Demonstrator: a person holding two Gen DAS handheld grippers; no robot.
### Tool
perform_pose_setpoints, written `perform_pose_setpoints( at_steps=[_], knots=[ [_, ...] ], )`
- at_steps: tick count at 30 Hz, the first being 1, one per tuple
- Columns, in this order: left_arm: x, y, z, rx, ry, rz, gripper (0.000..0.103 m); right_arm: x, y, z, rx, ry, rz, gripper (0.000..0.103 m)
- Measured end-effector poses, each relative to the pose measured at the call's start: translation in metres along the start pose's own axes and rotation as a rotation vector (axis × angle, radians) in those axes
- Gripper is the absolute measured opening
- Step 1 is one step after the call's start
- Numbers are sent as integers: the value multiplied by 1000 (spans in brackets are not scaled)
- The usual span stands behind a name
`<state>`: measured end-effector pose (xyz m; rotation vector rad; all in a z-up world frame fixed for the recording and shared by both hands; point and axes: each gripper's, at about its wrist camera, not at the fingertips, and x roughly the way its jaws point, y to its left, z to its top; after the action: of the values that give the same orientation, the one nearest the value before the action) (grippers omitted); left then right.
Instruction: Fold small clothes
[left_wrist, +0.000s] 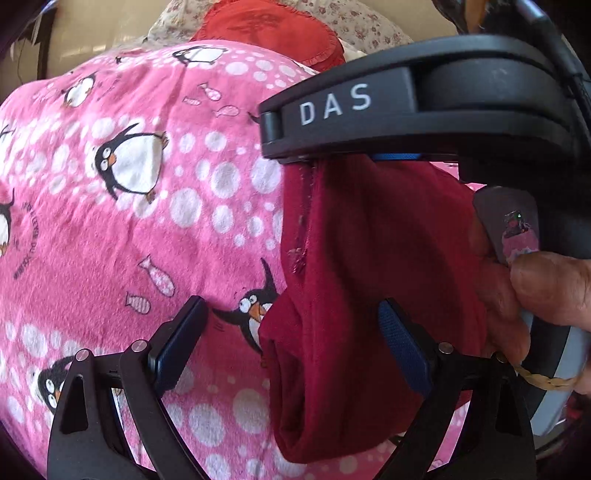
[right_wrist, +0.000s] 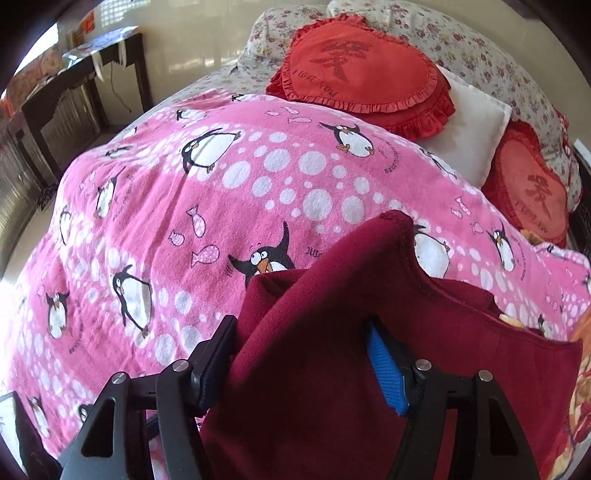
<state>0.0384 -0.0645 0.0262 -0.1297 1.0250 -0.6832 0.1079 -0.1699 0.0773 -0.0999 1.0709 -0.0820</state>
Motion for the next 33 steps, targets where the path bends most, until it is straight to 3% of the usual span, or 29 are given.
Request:
perform_pose_setpoints(
  at_steps=[2,4,5,6,7,9,11,20,33],
  knots=[
    [0,-1,0,-15,1,-12,94,-3,-1,-1,-13,0,18,63],
    [-7,3,-3,-29,5,-33,90,-9,-4,0,-26,5,77,50],
    [-8,6,-1,-29,9,-42,81,-11,-6,0,-23,9,105,38],
    [-9,5,-2,-23,17,-63,73,-14,-8,0,-19,5,118,33],
    [-14,6,-1,-16,28,-89,55,-19,-10,-1,-15,-5,129,31],
    [-20,-1,-2,9,21,-79,48,-28,-14,-5,6,-28,158,26],
    [-27,-8,-3,56,3,-63,32,-39,-22,-10,51,-61,195,23],
    [-64,-22,4,58,-37,-83,25,-84,-57,-21,147,-155,285,19],
    [-77,-133,13,226,-40,-142,25,-137,-133,-47,207,-268,260,13]
  ],
)
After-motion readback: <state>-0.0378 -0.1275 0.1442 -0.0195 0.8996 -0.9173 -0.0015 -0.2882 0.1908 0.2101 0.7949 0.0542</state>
